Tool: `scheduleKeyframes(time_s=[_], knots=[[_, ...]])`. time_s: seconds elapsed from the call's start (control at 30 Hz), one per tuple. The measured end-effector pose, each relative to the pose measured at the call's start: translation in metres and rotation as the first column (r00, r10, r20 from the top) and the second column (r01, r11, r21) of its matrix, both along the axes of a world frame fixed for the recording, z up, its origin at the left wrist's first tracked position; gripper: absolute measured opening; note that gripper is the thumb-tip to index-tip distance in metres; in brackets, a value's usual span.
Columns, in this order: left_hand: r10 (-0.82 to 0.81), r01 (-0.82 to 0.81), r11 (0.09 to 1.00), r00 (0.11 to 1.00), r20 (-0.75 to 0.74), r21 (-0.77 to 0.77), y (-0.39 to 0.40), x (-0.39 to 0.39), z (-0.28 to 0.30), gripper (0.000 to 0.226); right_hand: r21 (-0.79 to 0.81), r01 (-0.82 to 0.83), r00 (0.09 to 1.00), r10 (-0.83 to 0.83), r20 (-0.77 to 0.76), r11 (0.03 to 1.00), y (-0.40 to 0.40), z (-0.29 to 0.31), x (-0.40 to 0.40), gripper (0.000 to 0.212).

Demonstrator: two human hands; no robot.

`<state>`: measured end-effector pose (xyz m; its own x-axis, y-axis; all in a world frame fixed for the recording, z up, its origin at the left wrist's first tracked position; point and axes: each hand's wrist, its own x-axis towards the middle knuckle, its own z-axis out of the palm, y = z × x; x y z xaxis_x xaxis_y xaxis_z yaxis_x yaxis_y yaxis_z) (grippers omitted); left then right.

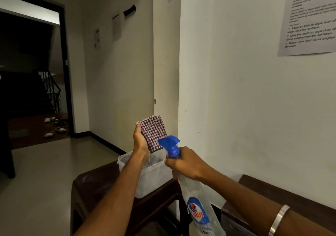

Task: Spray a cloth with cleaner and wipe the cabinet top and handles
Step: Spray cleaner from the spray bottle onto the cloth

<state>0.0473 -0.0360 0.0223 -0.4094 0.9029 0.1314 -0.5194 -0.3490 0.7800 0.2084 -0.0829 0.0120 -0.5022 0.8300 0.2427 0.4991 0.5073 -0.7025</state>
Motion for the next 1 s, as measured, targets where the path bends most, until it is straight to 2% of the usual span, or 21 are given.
scheduleKeyframes(time_s=[0.27, 0.43, 0.7, 1.0], knots=[[-0.020, 0.020, 1.000, 1.000, 0.003, -0.010, -0.002, -0.001, -0.003, 0.057, 0.035, 0.065, 0.992, -0.061, -0.107, 0.997, 0.003, 0.019, 0.000, 0.010], [-0.035, 0.035, 0.999, 0.999, -0.013, 0.007, 0.001, -0.003, -0.002, 0.059, 0.050, 0.053, 0.998, -0.051, -0.038, 0.997, 0.002, 0.029, -0.003, 0.010], [-0.019, 0.019, 1.000, 0.999, -0.027, 0.006, 0.005, -0.013, -0.001, 0.053, 0.053, 0.068, 0.993, -0.063, -0.102, 0.996, 0.016, 0.042, -0.008, 0.012], [0.024, -0.025, 1.000, 1.000, 0.020, 0.018, 0.013, -0.033, -0.005, 0.050, 0.013, 0.078, 0.997, -0.077, -0.022, 0.997, 0.029, 0.038, -0.010, 0.013]])
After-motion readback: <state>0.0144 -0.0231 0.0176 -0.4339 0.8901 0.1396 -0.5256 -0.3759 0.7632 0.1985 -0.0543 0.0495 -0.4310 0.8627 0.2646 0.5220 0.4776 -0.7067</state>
